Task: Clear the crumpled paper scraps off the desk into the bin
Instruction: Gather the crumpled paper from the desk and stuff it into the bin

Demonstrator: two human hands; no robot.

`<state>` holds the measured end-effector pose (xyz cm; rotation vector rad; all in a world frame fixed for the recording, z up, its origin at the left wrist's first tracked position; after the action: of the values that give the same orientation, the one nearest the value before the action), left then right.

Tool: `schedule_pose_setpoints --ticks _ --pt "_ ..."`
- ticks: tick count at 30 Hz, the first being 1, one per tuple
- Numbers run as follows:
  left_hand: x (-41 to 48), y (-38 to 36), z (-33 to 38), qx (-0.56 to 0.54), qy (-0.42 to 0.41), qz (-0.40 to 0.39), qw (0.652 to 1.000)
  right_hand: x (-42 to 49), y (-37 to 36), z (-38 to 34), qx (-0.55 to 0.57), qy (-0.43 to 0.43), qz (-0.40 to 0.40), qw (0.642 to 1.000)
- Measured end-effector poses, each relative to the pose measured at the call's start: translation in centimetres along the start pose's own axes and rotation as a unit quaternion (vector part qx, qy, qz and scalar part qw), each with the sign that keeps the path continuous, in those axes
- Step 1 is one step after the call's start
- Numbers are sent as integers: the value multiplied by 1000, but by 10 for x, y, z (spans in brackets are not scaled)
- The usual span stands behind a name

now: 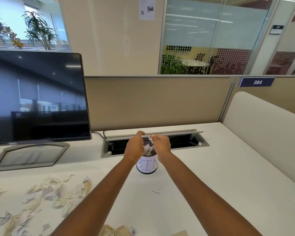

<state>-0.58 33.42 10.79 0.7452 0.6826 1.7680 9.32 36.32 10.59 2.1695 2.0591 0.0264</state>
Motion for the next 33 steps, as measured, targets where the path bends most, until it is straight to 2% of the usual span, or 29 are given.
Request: schedule_pose_setpoints --ticks 6,9,12,15,17,19,21,24,28,29,30,31,33 --pt "-5 4 -4 -63 21 55 996 -5 11 -8 -78 32 -20 996" --pt "-22 6 -2 -83 -12 99 992 -19 32 -4 -98 65 -29 993" --pt "-52 -9 -7 -73 -60 100 990 -44 58 19 -153 61 -48 985" --pt "-87 -36 -16 -46 -94 35 994 -75 77 56 -219 7 -100 971" --pt "-105 -58 -22 14 -122 -55 991 -98 86 81 -277 -32 -136 951" --pt "-118 -78 -29 100 -131 -151 975 -119 94 102 -347 -62 -156 923" --pt "-130 -88 -34 172 -126 -213 954 -141 102 116 -401 -108 -163 895" --pt "-147 -92 -35 206 -134 -213 946 -173 106 124 -418 -142 -175 880" --pt "-171 -89 -38 217 -137 -188 948 -206 92 128 -462 -131 -202 854" --pt "-176 -88 -39 221 -134 -179 949 -215 85 129 -480 -121 -195 847" --pt "-181 -86 -39 224 -129 -167 951 -221 83 122 -494 -84 -157 851" --pt "-185 -83 -39 227 -124 -152 954 -225 78 119 -510 -12 -119 852" --pt "-192 -77 -37 235 -116 -121 958 -236 77 115 -562 138 -67 813"
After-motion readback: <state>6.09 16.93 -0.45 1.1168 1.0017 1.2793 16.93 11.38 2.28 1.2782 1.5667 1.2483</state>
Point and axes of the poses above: each hand's wrist, its own x-axis towards the middle knuckle, its own y-axis out of the back of the hand, z = x × y, the point moved 4 cm from there along x, towards the middle knuckle, and after that the axes turned 5 degrees about x, right-handed, at the moved point
